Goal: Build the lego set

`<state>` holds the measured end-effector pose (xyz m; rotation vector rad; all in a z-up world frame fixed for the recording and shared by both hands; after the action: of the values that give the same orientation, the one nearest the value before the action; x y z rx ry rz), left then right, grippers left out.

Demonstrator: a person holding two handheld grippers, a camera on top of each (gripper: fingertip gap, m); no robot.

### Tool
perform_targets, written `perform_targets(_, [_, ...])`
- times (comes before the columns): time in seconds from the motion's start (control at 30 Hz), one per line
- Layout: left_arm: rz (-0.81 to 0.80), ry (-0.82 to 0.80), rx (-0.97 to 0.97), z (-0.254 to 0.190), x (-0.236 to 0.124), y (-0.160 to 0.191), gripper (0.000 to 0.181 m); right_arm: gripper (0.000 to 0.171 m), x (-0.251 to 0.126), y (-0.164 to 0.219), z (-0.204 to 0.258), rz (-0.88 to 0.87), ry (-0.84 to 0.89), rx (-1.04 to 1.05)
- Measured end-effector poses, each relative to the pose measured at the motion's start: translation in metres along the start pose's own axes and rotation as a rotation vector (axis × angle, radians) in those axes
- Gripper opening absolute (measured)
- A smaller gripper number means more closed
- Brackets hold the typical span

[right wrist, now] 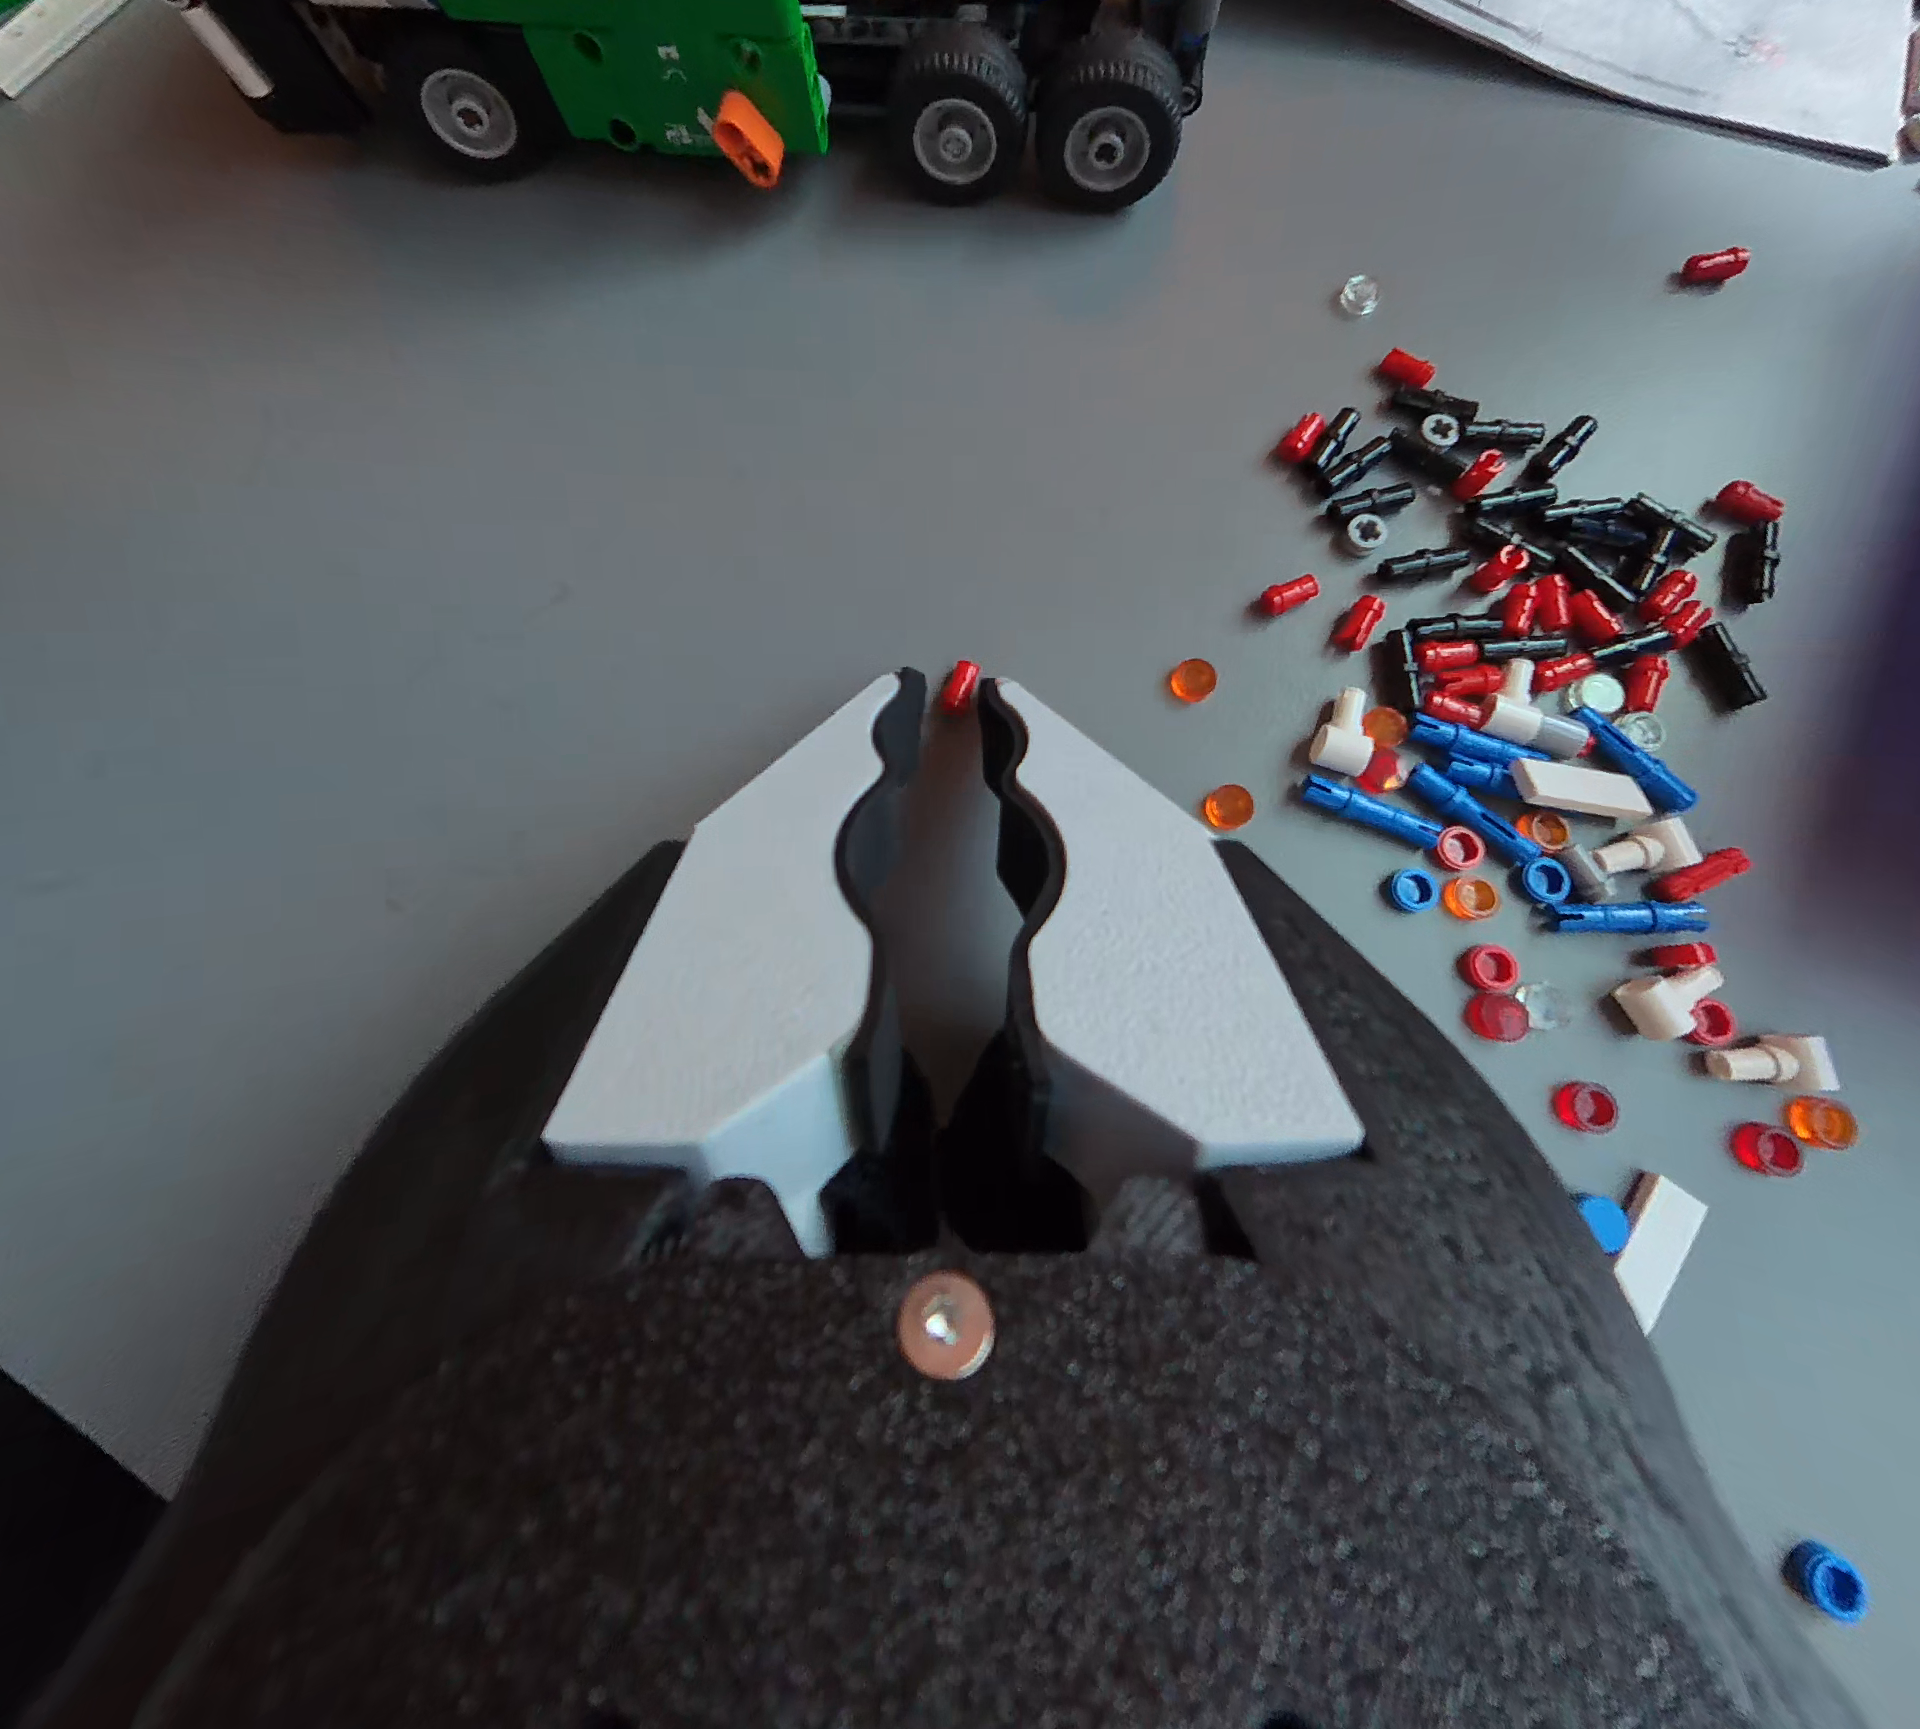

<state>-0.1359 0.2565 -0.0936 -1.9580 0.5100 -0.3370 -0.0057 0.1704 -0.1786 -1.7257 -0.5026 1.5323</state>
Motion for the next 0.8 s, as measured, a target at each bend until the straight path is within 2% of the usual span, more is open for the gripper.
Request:
perform_targets(0.03, [0.0,0.005,-0.006,0.0,0.0,0.0,0.006,0.009,0.0,0.0,0.0,0.001,0.005,-0.005])
perform_targets(0.27, [-0.015,0.013,-0.034,0.002,-0.002,-0.001,0.005,0.005,-0.001,0.002,0.002,0.003,0.01,-0.063])
perform_targets(0.4, [-0.028,0.025,-0.06,0.004,-0.003,-0.003,0.005,0.004,-0.002,0.002,0.011,-0.002,-0.066,-0.204])
perform_targets(0.5, [-0.038,0.056,-0.117,0.007,-0.004,-0.004,0.005,0.003,-0.027,-0.023,0.056,-0.202,-0.262,-0.464])
perform_targets(0.63, [-0.026,0.131,-0.179,0.005,-0.003,-0.003,0.005,0.003,-0.053,-0.055,0.092,-0.44,-0.303,-0.763])
perform_targets(0.73, [0.015,0.192,-0.167,-0.005,-0.001,0.002,0.005,0.003,-0.053,-0.062,0.096,-0.596,-0.317,-0.861])
perform_targets(0.8, [0.042,0.222,-0.132,-0.013,0.001,0.005,0.005,0.003,-0.052,-0.053,0.099,-0.586,-0.42,-0.823])
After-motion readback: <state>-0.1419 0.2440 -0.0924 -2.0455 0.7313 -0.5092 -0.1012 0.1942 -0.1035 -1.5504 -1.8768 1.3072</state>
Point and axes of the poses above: each gripper's, where its closed fingertips meet, x out along the fingers, y out of its underside, z = x × y across the jaws, the point moved 3 cm from there along -x, back along the fingers, and after that the axes turned 1 degree about -x, right-handed, at the moved point
